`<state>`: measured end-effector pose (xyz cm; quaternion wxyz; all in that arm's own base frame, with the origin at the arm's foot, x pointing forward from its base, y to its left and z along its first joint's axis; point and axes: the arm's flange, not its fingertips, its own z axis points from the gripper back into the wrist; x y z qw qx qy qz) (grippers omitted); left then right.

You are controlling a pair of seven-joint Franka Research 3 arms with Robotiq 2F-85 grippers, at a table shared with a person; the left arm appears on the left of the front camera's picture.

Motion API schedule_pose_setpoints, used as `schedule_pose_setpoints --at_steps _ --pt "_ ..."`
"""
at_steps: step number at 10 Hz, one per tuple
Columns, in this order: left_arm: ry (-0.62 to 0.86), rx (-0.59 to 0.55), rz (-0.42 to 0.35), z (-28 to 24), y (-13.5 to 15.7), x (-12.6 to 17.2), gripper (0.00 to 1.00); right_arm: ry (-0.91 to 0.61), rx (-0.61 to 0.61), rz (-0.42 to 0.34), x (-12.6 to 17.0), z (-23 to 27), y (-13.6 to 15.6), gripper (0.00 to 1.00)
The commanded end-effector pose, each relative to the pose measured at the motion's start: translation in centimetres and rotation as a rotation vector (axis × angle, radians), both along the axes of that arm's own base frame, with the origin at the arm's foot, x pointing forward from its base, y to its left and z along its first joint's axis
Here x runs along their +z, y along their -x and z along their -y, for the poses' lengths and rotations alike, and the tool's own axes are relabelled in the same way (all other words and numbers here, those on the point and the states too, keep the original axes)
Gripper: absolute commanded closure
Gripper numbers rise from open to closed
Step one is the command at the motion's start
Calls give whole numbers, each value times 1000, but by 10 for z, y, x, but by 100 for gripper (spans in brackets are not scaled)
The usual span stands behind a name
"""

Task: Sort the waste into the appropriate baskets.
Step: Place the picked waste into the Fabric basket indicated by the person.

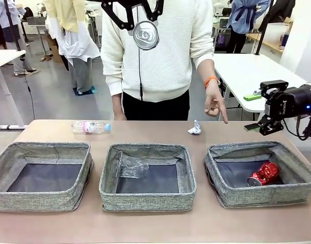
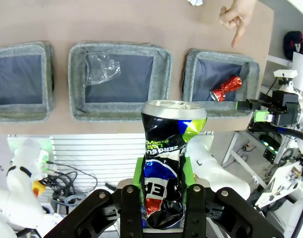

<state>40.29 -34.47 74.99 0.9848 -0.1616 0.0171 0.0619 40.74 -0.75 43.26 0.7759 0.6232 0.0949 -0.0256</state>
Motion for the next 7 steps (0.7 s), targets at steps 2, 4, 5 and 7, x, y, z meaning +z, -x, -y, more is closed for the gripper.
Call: schedule_pose_setpoints --at_steps 2,4,5,7 --pt "0 0 0 0 0 0 66 0 0 0 0 0 0 0" --pt "92 -41 77 31 43 -65 66 116 -160 -5 24 101 26 0" --pt "138 6 208 49 60 -110 66 129 -341 -80 38 174 52 0" --pt "278 2 242 92 44 -174 66 10 -619 -29 55 262 120 0"
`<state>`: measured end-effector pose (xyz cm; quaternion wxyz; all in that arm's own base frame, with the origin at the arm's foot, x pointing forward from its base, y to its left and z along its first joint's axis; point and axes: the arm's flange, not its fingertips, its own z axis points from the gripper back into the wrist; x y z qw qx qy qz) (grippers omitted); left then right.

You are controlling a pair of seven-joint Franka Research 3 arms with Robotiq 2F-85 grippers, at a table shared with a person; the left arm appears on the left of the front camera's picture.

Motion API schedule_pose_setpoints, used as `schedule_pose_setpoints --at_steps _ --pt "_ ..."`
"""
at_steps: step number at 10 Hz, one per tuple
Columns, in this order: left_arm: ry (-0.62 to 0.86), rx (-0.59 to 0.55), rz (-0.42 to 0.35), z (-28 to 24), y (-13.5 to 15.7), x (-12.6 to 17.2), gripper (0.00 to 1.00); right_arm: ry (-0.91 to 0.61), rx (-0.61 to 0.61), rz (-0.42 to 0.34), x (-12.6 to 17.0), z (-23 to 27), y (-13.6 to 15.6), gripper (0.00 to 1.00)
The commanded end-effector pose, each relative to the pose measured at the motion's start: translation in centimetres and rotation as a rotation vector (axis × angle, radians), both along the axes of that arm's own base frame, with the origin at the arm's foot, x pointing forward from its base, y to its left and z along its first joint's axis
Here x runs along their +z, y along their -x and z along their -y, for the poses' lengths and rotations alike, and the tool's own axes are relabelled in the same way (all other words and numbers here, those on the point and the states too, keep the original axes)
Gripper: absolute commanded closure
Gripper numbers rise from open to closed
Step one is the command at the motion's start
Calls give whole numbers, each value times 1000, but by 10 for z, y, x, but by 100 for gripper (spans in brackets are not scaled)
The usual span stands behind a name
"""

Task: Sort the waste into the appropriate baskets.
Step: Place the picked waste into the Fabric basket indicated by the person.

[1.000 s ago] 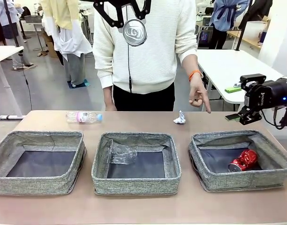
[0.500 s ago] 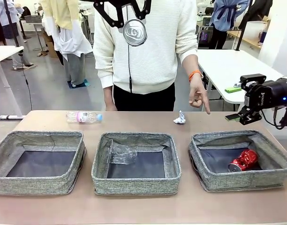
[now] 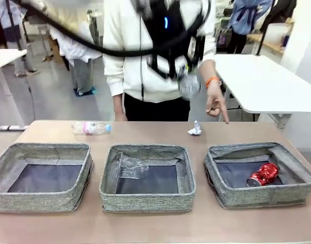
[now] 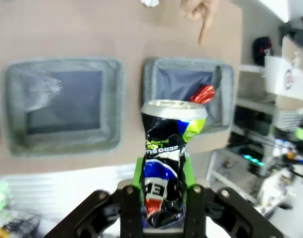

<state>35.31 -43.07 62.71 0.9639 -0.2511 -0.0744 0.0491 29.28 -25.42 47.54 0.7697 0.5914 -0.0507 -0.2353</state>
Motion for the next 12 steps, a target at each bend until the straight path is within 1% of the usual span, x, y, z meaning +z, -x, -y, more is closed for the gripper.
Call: schedule_pose_setpoints --at_steps 1,2,3,4,5,6,7,10,11,12 --pt "170 -62 34 40 -21 -76 66 -95 -223 112 13 39 39 0" --pt "201 -94 83 89 -34 -107 66 -183 -341 197 9 58 72 0" --pt "188 -109 125 126 -47 -130 66 -38 -140 39 9 43 41 0" --pt "178 -139 118 156 -57 -147 66 -38 -140 39 9 43 41 0" --pt "125 -132 112 178 -67 -162 66 -38 -140 39 9 43 41 0" --pt "93 -140 82 191 -71 -173 66 -38 -140 39 9 43 41 0" --pt "74 -134 92 198 -72 -177 66 -38 -140 39 9 43 41 0" --pt "21 -167 75 212 -78 -179 66 -38 -140 39 9 43 41 0" --pt "11 -185 81 216 -80 -177 16 -38 -140 39 9 43 41 0" --pt "8 -180 82 214 -80 -177 8 -38 -140 39 9 43 41 0"
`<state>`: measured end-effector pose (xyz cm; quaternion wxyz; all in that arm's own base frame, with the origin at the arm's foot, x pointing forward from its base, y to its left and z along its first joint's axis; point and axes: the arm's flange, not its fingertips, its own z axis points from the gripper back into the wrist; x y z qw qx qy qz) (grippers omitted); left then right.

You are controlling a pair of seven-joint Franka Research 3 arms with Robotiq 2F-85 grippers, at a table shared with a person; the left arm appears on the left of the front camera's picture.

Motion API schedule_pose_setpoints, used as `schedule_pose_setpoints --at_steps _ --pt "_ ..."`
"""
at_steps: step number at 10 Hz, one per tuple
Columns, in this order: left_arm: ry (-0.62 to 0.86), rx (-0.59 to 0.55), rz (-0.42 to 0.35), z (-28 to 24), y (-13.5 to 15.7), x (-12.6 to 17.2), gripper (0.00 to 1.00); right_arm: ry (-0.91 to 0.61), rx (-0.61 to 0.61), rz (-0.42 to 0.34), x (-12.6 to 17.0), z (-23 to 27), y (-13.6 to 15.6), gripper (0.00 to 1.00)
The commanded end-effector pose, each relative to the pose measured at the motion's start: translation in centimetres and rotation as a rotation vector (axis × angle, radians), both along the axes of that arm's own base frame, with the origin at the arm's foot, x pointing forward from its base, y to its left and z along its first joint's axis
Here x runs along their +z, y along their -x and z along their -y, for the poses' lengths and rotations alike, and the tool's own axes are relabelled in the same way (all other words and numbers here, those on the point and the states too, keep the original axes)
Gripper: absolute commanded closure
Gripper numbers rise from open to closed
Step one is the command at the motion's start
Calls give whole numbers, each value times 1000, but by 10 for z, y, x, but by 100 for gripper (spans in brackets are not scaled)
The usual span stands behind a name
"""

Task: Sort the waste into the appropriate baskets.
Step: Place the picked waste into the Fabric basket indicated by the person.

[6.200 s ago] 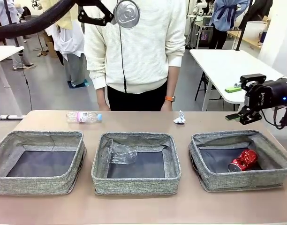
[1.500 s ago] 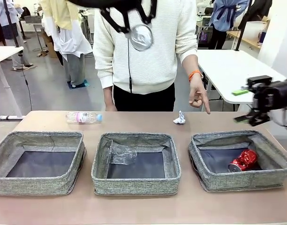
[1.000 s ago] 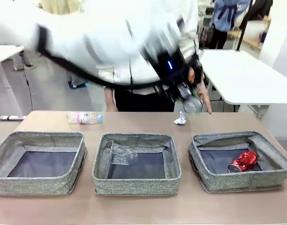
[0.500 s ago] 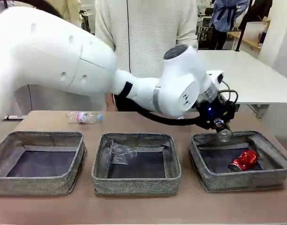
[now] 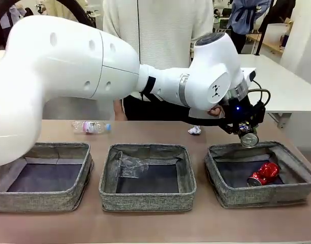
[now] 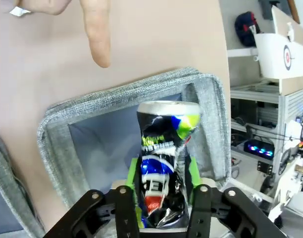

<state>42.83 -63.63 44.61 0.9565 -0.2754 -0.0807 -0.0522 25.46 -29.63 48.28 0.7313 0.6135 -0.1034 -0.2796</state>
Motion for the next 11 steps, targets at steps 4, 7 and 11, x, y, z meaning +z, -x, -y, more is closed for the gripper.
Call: schedule_pose_setpoints --at_steps 4,7,11 --pt "-25 18 4 10 -7 9 0 21 6 -6 1 1 2 0" --pt "-28 27 -8 -1 -10 17 0 21 6 -6 1 1 2 0" --pt "30 108 -92 -166 12 78 0 10 116 -20 1 -21 -30 0"
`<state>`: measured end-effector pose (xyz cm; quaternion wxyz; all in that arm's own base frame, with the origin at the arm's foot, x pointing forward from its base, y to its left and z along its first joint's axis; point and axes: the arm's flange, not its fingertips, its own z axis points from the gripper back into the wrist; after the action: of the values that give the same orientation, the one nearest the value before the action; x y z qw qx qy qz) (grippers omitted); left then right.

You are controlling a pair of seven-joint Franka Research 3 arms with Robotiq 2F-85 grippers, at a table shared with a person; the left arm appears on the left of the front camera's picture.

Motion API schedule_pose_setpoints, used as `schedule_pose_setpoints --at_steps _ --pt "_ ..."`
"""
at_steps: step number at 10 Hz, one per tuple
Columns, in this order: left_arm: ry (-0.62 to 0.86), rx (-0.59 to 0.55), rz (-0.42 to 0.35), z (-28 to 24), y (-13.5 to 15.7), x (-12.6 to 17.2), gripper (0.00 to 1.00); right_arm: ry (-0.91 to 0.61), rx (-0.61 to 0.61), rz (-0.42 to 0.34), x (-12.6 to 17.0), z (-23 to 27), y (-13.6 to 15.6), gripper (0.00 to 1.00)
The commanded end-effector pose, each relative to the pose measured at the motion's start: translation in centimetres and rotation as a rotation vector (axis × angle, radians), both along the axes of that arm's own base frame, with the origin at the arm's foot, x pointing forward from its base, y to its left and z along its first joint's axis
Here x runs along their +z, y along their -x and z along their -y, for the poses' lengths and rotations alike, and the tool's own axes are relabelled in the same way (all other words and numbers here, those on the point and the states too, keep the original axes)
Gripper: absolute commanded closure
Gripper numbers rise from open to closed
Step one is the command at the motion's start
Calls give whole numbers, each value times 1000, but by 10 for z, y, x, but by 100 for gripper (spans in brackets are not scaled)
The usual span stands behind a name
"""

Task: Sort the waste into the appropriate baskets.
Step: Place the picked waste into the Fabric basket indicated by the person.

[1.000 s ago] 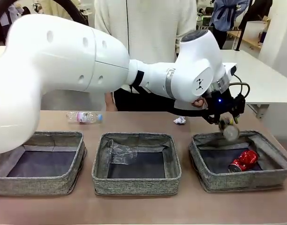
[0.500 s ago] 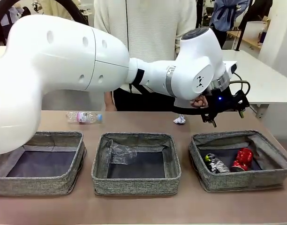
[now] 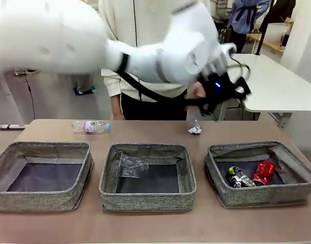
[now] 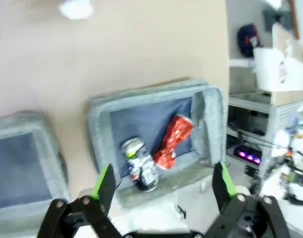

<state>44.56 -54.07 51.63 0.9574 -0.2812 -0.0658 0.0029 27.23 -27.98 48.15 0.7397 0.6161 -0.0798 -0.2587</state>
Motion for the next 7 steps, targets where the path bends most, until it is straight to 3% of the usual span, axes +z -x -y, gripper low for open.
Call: schedule_pose_setpoints --at_steps 1,3,4,7 --pt "37 69 -83 -118 34 18 0 10 107 -17 4 -18 -28 0" --pt "140 149 -119 -208 39 35 0 40 217 -40 10 -60 -68 0" --pt "163 137 -132 -246 34 39 0 57 274 -23 14 -86 -87 0" --pt "285 -33 -204 -377 10 40 0 -11 455 31 13 -174 -141 0"
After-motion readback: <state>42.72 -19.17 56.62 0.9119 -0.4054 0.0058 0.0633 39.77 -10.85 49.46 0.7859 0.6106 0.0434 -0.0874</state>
